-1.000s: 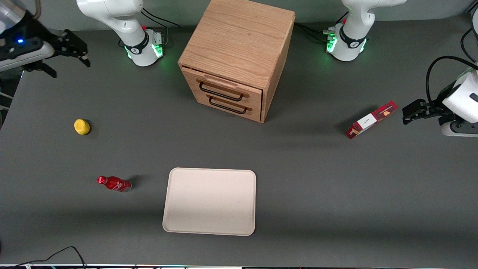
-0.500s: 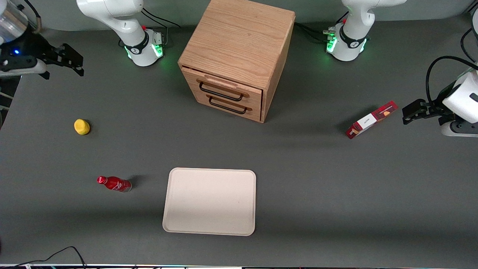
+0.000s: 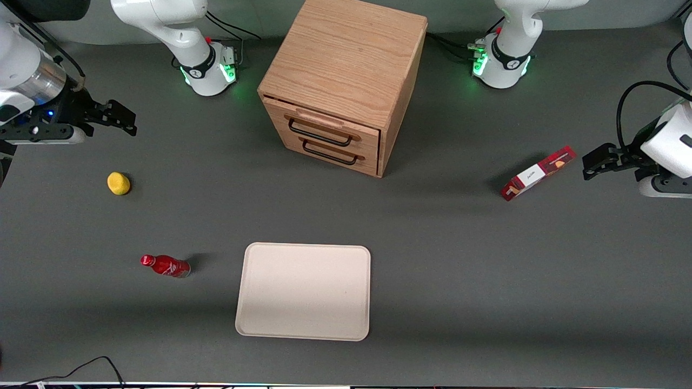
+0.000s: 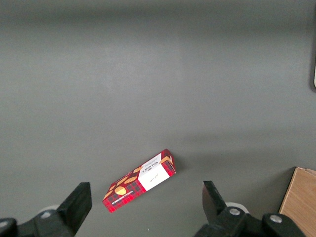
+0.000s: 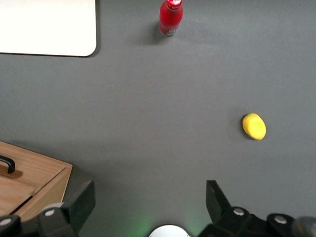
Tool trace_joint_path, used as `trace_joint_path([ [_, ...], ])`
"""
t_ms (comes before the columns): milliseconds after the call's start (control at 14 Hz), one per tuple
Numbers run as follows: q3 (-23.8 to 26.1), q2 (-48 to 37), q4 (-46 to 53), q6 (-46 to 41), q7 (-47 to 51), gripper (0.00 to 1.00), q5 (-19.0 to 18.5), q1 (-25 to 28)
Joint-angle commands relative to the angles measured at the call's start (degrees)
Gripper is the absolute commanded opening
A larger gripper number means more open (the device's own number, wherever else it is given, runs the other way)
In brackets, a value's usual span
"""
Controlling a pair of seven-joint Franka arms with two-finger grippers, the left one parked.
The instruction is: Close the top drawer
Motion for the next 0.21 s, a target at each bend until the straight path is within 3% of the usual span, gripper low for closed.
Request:
trace_joint_path([
  [0,-0.3,2.1,1.6,0.4,1.1,1.0,0.6,-0.2],
  [143,-1.8,2.1,1.8,0.2,0.8,1.0,0.4,-0.2],
])
